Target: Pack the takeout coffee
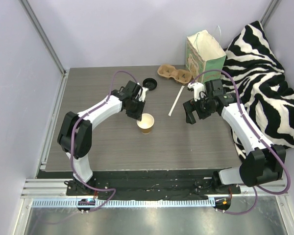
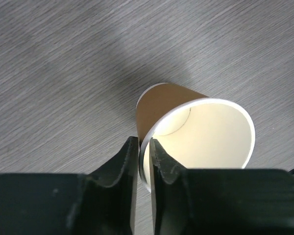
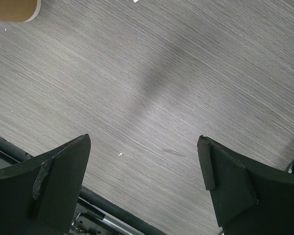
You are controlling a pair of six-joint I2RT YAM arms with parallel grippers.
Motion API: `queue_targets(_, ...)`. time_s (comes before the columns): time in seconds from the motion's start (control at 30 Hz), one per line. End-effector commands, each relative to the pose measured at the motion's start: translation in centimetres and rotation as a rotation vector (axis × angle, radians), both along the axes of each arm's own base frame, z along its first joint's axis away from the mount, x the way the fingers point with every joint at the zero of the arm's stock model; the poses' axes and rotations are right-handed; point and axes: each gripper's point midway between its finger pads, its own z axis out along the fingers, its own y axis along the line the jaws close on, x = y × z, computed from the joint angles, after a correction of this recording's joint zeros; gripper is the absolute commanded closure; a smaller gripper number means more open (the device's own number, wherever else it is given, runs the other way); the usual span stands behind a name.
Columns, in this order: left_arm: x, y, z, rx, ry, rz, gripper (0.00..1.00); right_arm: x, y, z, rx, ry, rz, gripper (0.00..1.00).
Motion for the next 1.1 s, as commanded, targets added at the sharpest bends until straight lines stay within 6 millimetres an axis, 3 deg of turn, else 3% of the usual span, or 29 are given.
queue_targets(0.0,0.8,-0.7,3.8,-0.052,-0.123,0.004,0.75,0.8,0.4,1.0,0.017,-0.040,0.016,0.00)
queue_targets(0.13,0.2,-0.9,4.0,-0.036,-0.132,-0.027,0.57,0.7,0.3,1.0,0.015,-0.042,0.012,0.00)
queue_targets(0.2,0.0,-0.6,3.7,-0.020,-0.113,-0.024,0.53,0.7,0.4,1.1,0.014,-0.045,0.015,0.00)
queue_targets(0.3,0.3,-0.3,5.5,-0.007,-0.136,-0.037,0.50,0.7,0.4,1.2,0.018,-0.046,0.016,0.00)
queue_targets(0.43,2.0,0.4,10.0,-0.045,-0.204,-0.087,0.41,0.6,0.4,1.2,0.019,-0.051,0.021,0.00)
queue_targets(0.47,3.2,0.3,12.3,-0.066,-0.257,-0.099,0.38,0.6,0.4,1.1,0.019,-0.048,0.019,0.00)
queue_targets(0.53,4.9,0.5,13.7,-0.101,-0.287,-0.114,0.28,0.6,0.5,0.7,0.020,-0.036,0.020,0.00)
queue_targets(0.57,6.0,0.2,15.4,-0.118,-0.329,-0.123,0.26,0.6,0.5,0.5,0.019,-0.032,0.020,0.00)
queue_targets(0.67,8.2,-1.1,14.8,-0.106,-0.369,-0.252,0.23,0.8,0.5,0.5,0.015,-0.032,0.019,0.00)
queue_targets(0.7,9.3,-1.6,15.8,-0.103,-0.422,-0.281,0.22,0.8,0.4,0.5,0.012,-0.031,0.017,0.00)
queue_targets(0.73,10.6,-2.1,13.9,-0.086,-0.410,-0.301,0.22,0.9,0.3,0.4,0.009,-0.032,0.015,0.00)
queue_targets(0.8,13.5,-3.0,14.5,-0.080,-0.481,-0.302,0.22,1.0,0.3,0.3,0.006,-0.033,0.012,0.00)
queue_targets(0.83,15.0,-3.5,12.4,-0.068,-0.464,-0.306,0.23,1.0,0.3,0.1,0.006,-0.025,0.014,0.00)
queue_targets(0.87,15.6,-4.2,11.9,-0.088,-0.461,-0.329,0.23,1.0,0.2,-0.1,-0.001,-0.022,0.012,0.00)
queue_targets(0.9,16.6,-4.7,12.8,-0.113,-0.498,-0.339,0.23,1.1,0.0,-0.2,-0.011,-0.022,0.008,0.00)
queue_targets(0.93,17.4,-5.2,11.0,-0.115,-0.482,-0.357,0.23,1.1,0.0,-0.6,-0.016,-0.009,0.008,0.00)
queue_targets(1.07,20.5,-6.3,10.3,-0.148,-0.577,-0.357,0.23,1.1,-0.2,-0.9,-0.026,-0.002,0.003,0.00)
